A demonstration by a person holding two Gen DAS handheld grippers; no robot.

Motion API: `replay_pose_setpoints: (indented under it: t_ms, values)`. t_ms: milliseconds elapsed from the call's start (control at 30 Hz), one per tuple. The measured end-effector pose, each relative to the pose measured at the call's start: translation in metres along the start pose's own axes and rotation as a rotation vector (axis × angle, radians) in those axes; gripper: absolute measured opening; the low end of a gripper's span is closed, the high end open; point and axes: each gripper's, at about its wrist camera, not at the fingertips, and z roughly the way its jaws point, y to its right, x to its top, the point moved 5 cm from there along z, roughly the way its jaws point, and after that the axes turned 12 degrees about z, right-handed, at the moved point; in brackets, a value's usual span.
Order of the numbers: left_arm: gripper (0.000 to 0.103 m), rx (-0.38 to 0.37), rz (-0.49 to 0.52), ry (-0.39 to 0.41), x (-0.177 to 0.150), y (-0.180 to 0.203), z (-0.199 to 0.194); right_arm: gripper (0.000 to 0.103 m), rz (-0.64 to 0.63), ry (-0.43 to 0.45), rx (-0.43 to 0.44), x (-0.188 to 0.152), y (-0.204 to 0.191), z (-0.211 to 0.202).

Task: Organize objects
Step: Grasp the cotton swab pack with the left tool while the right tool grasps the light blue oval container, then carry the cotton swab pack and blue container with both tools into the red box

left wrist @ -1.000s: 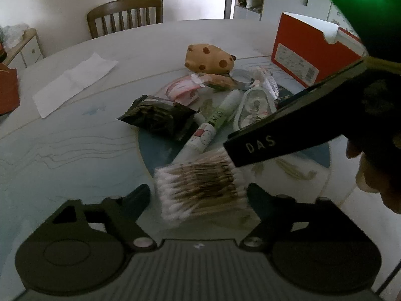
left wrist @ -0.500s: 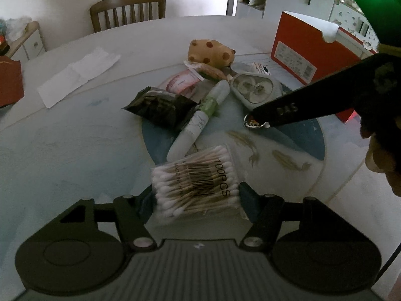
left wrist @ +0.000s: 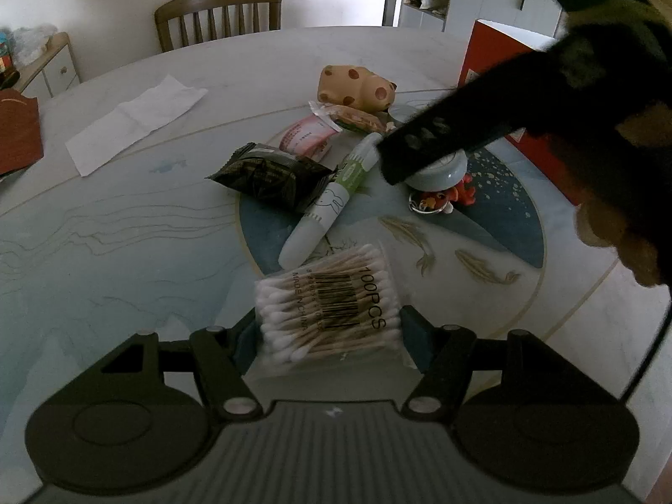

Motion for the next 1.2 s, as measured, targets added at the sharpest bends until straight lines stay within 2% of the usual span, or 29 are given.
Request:
replay_pose_setpoints:
  t_ms: [100, 233, 300, 333, 367, 567, 800, 1200]
  values:
    - [0.068, -0.001, -0.001, 0.000, 0.000, 0.000, 0.000, 0.073, -0.014, -0.022, -0.024, 0.001, -0.005, 0.010]
    - [0.068, -0.005, -0.006, 0.001, 0.000, -0.001, 0.000, 0.066, -0.046, -0.048, -0.046, -0.004, -0.009, 0.016]
    - [0.068, -0.005, -0.006, 0.001, 0.000, 0.000, 0.000, 0.060, -0.044, -0.045, -0.047, -0.004, -0.007, 0.015]
    - [0.068, -0.004, -0.007, 0.001, 0.000, -0.001, 0.000, 0.053, -0.042, -0.046, -0.048, -0.003, -0.006, 0.015]
    - [0.068, -0.005, -0.009, 0.001, 0.000, -0.001, 0.001, 0.051, -0.039, -0.050, -0.041, -0.002, -0.005, 0.014]
    - [0.068, -0.022, -0.041, -0.009, 0.002, -0.002, -0.002, 0.051, 0.000, -0.049, 0.002, -0.003, 0.006, 0.002]
    - [0.068, -0.038, -0.062, 0.016, 0.010, 0.003, -0.017, 0.051, 0.066, -0.025, 0.097, -0.009, 0.024, -0.042]
    - [0.068, -0.046, -0.078, 0.093, 0.054, 0.029, -0.053, 0.051, 0.142, 0.039, 0.156, -0.016, 0.081, -0.117]
